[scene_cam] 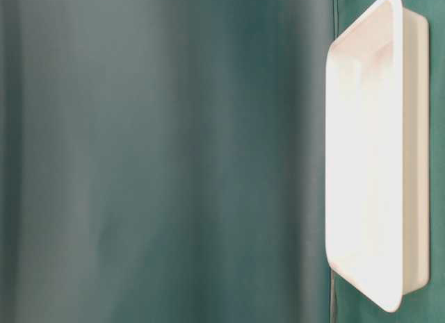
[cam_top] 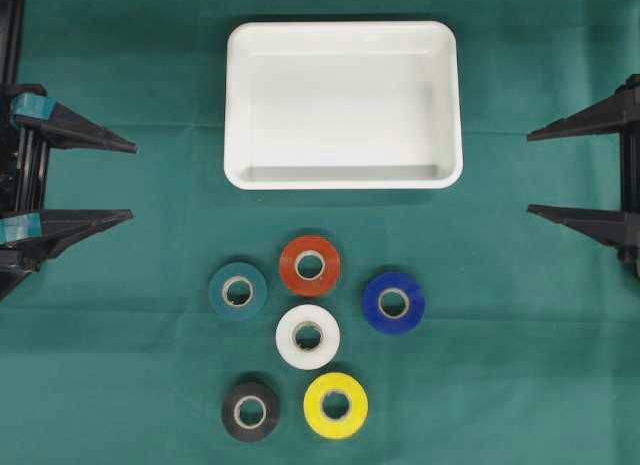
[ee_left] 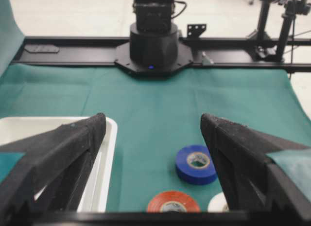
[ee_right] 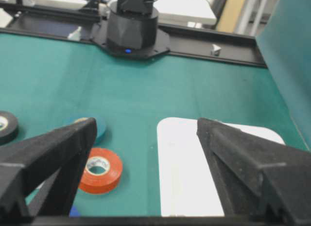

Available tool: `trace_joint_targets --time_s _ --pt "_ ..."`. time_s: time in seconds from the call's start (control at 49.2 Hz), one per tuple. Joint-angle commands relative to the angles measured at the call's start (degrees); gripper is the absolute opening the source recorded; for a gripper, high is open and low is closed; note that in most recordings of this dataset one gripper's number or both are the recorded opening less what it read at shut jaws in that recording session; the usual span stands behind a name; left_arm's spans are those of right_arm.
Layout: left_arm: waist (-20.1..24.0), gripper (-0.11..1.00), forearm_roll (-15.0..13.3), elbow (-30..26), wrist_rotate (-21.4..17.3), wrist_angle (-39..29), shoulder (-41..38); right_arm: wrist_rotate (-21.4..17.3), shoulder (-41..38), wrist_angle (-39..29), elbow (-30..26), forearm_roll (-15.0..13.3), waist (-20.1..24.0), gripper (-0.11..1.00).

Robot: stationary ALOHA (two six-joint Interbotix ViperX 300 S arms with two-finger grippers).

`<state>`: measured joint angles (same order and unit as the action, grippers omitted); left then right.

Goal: Pick up the tape from a random location and place it into the white case.

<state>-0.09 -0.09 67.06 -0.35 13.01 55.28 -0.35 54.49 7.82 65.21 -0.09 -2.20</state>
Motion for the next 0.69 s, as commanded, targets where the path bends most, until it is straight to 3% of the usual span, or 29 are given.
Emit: trace_joint_targets --time_s 0.0,0.346,0.671 --pt "0.1 0.99 -0.1 -1.4 0.2 -0.3 -0.1 -0.1 -0.3 0.3 -1.5 0.1 -0.1 0.93" --pt "-1.6 0.99 0.0 -1.5 0.4 -1.0 0.0 -0.1 -0.3 0.3 -1.6 0.1 -0.1 0.93" --pt "-7.0 0.99 -0.1 -1.6 0.4 -1.9 -0.1 -0.1 -0.3 0.2 -1.7 0.0 -0.1 0.93"
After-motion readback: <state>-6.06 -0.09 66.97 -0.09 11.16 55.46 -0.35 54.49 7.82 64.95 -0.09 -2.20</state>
